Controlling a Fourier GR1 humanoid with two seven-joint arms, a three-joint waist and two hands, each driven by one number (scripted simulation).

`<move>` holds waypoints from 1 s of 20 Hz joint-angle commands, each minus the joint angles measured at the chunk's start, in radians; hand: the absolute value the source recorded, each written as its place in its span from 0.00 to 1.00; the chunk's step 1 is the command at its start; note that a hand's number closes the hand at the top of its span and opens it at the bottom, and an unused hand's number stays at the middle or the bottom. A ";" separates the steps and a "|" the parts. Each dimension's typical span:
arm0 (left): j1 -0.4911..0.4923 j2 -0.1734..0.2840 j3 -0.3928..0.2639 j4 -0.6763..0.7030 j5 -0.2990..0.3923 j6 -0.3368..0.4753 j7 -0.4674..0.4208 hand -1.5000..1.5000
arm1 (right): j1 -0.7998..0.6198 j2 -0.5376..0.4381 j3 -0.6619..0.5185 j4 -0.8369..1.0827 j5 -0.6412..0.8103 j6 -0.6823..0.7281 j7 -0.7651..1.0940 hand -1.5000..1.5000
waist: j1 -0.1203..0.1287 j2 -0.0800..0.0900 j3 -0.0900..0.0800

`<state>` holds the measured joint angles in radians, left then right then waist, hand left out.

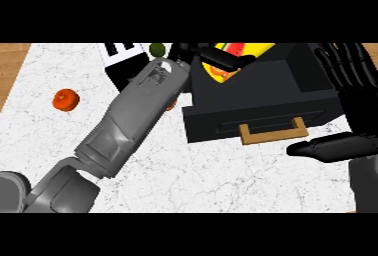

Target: Pick up the cup, place it into the drawer and close the drawer

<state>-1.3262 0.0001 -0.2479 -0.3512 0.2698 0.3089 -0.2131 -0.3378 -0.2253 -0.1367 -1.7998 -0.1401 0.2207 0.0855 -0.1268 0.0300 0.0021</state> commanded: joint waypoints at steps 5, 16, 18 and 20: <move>0.014 0.000 -0.130 0.045 0.045 -0.036 0.028 0.00 | -0.092 -0.001 0.024 0.041 0.001 0.012 0.004 0.00 | -0.064 0.020 0.000; 0.062 0.000 -0.048 -0.071 0.268 -0.069 -0.165 0.00 | -0.073 0.025 0.185 0.019 -0.196 0.266 0.014 1.00 | -0.078 0.019 -0.002; 0.093 0.000 -0.040 -0.090 0.304 -0.057 -0.234 0.00 | -0.048 0.002 0.209 0.020 -0.227 0.316 0.045 1.00 | -0.062 0.011 -0.003; 0.057 0.000 -0.038 -0.093 0.327 -0.018 -0.239 0.00 | -0.063 -0.056 0.251 0.029 -0.188 0.363 0.096 1.00 | -0.045 0.005 -0.003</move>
<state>-1.2585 0.0000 -0.3014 -0.4218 0.5409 0.2655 -0.3961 -0.4004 -0.2280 0.0530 -1.7713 -0.3215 0.4972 0.1242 -0.1918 0.0443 0.0000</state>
